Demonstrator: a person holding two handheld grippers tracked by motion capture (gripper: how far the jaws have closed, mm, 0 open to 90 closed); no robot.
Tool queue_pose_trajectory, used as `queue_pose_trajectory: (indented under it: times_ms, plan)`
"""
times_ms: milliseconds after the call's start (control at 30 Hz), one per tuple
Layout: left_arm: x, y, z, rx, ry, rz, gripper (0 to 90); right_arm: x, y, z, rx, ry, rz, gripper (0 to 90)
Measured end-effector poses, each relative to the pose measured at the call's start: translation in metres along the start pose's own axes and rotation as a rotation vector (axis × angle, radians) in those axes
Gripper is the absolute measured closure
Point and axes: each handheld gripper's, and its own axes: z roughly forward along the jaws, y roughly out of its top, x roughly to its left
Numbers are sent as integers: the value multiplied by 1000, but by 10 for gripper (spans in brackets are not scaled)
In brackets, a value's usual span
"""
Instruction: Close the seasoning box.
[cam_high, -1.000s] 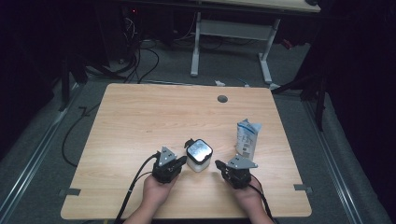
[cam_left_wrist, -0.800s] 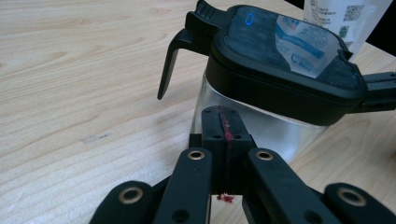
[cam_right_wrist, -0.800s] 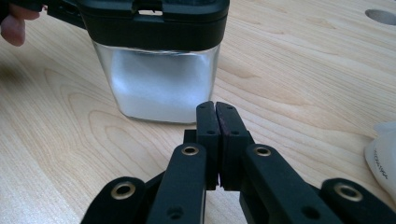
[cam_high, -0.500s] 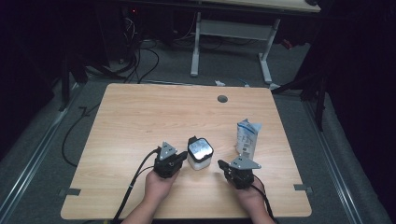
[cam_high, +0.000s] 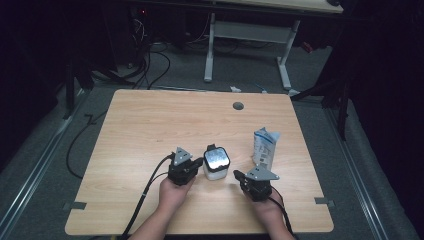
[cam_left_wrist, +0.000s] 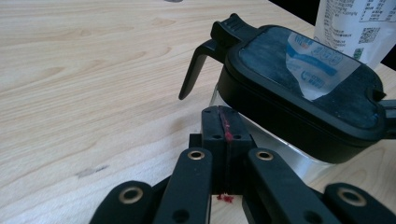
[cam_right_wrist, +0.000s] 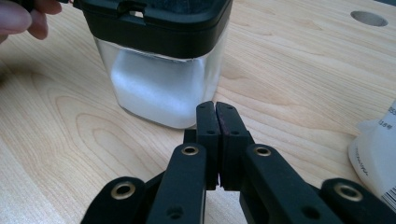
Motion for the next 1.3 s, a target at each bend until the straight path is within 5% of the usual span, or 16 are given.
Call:
queue_pose_trajectory:
  times_ms: [533, 1000, 1300]
  plan:
    - [4, 7, 11, -17, 18, -5, 893, -4, 10, 10, -18, -41, 2, 891]
    - [42, -7, -54, -55, 121, 3, 797, 8, 12, 17, -3, -13, -28, 894]
    - [49, -16, -71, -54, 132, 19, 785, 11, 11, 14, 1, -1, -30, 894]
